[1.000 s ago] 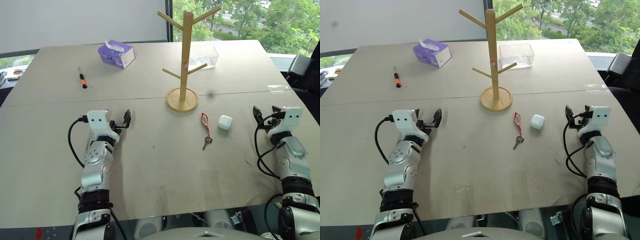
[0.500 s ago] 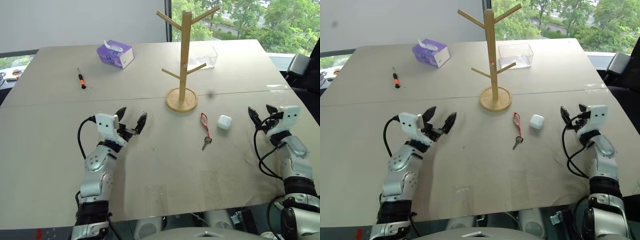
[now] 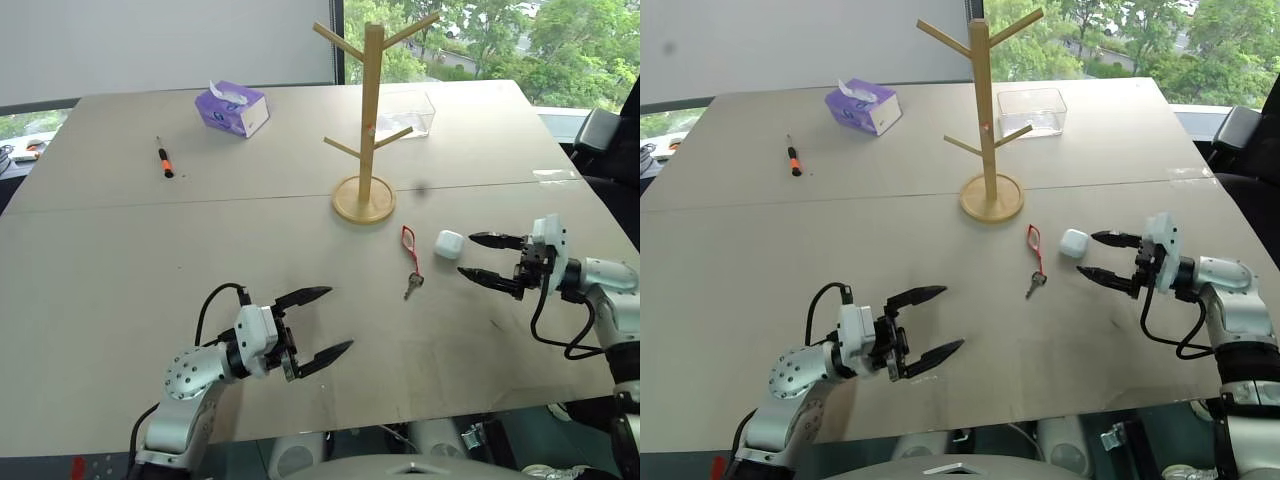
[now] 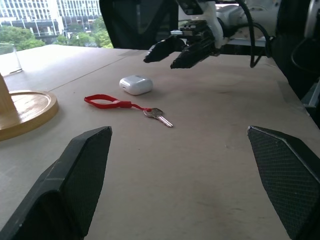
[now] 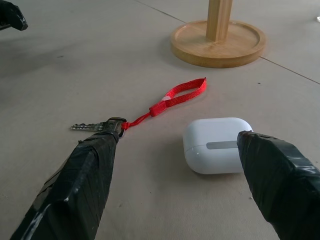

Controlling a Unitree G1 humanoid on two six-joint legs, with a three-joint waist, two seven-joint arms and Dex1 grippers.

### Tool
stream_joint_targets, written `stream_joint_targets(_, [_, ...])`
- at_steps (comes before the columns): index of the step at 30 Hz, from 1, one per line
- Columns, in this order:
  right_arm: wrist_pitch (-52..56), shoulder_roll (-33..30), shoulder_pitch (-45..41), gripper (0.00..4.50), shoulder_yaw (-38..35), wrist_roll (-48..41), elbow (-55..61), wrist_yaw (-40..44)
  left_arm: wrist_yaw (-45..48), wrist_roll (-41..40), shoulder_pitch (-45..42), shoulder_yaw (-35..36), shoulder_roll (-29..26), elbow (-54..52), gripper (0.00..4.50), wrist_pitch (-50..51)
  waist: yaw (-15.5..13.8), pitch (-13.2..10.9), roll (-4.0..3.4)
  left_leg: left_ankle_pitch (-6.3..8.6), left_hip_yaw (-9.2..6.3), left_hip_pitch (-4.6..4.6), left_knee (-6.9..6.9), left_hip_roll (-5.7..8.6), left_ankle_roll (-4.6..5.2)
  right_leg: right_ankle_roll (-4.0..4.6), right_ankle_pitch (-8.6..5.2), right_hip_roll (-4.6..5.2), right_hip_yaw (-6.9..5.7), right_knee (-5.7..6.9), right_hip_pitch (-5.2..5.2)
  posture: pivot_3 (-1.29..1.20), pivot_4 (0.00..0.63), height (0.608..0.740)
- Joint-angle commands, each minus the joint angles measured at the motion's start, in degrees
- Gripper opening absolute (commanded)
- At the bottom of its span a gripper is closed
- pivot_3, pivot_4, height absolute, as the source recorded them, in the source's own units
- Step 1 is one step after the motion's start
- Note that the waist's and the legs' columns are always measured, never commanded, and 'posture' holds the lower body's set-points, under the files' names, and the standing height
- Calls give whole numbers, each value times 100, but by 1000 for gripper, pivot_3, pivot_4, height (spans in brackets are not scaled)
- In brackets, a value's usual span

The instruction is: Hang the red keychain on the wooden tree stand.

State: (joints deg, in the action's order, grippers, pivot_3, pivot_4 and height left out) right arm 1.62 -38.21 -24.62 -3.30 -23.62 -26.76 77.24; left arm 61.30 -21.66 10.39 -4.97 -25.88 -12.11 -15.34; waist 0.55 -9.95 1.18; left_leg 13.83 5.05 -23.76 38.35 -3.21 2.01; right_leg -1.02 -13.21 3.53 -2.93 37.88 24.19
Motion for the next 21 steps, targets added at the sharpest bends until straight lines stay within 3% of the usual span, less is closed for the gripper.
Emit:
stream_joint_targets(1, [-382,89,-629,4073,52,284,-1011,214,7,84,144,-132,55,-37,4500,-318,1,0,0,0,-1,-1,0,0,0,-2,1,0,0,0,0,0,150,740])
stream_joint_targets(9, [-1314,419,-1632,4073,181,920,-2891,300,-250,79,224,-133,4,-231,4500,-205,-3,-1,-1,1,1,-1,0,0,1,-10,6,-2,0,0,-1,0,150,740])
stream_joint_targets(21, [-2185,802,-1611,4073,252,1453,-3365,-129,-733,178,250,-217,-62,-650,4500,116,38,3,-2,1,7,9,-1,-6,1,-10,7,-3,6,3,-5,0,150,740])
